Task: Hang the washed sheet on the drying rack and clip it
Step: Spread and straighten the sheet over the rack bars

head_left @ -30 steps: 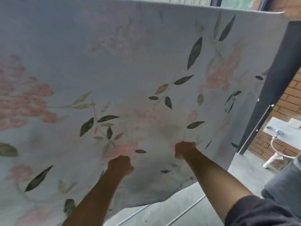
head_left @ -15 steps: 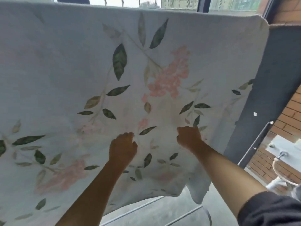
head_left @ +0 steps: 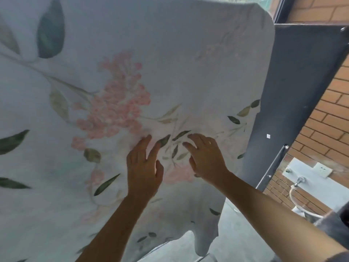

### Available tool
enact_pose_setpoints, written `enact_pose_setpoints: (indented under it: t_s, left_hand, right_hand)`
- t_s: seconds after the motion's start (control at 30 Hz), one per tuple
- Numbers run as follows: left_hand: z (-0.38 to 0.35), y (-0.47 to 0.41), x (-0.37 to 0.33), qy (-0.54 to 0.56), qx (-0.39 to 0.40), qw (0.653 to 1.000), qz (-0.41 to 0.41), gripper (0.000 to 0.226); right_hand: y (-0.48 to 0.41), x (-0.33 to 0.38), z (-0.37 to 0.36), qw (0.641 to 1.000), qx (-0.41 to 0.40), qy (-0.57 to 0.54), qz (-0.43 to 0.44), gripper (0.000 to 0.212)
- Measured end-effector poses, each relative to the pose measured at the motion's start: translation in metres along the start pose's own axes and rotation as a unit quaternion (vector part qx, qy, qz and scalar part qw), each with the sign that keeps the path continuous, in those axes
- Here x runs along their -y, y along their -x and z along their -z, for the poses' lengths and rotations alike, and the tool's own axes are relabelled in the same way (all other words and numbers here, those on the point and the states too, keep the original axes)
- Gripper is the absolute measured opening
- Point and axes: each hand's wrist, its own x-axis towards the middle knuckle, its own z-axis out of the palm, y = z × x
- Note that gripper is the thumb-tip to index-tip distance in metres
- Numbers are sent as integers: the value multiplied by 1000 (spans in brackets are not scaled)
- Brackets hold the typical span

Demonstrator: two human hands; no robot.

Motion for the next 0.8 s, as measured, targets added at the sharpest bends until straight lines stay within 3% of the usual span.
enact_pose_setpoints:
  t_s: [0.07,0.1,0.17,0.23,0.33,0.4,0.47,0.53,0.57,0.6,0.67,0.7,0.8]
  left_hand:
    - [-22,-13,-4,-51,82,995,-34,56]
    - [-36,-14,-2,-76,175,981,-40,54]
    - [-55,-12,-4,-53,300,952,27,46]
    - [-61,-12,-14,1,234,970,69,31]
    - [-71,-24,-32,10,121,993,5,50]
    - [-84,-32,-46,-10,195,981,7,56]
    - [-107,-33,-65,20,281,954,101,55]
    - [-122,-34,-84,66,277,949,139,50]
    - [-129,-37,-96,97,255,952,142,48]
    - [-137,-40,-108,117,245,952,138,46]
    - [-150,-45,-135,130,225,956,138,41]
    - [-155,-47,-147,126,214,957,150,38]
    - [-163,-46,-180,114,173,953,221,34]
  right_hand:
    - [-6,-19,-5,1000,-1,8,-6,52]
    - [-6,-29,-11,999,29,22,1,50]
    - [3,-47,-19,984,174,18,-18,32]
    - [21,-67,-30,965,248,-62,-54,27]
    - [41,-95,-39,969,179,-114,-125,24]
    - [47,-124,-49,952,169,-127,-222,22]
    - [54,-162,-62,914,169,-169,-328,21]
    - [54,-195,-77,874,137,-262,-385,13]
    - [52,-210,-80,852,128,-332,-383,14]
    - [46,-219,-82,825,133,-415,-359,27]
    - [36,-232,-84,737,190,-584,-282,44]
    - [32,-237,-93,712,224,-619,-244,40]
    - [31,-256,-126,731,292,-591,-178,19]
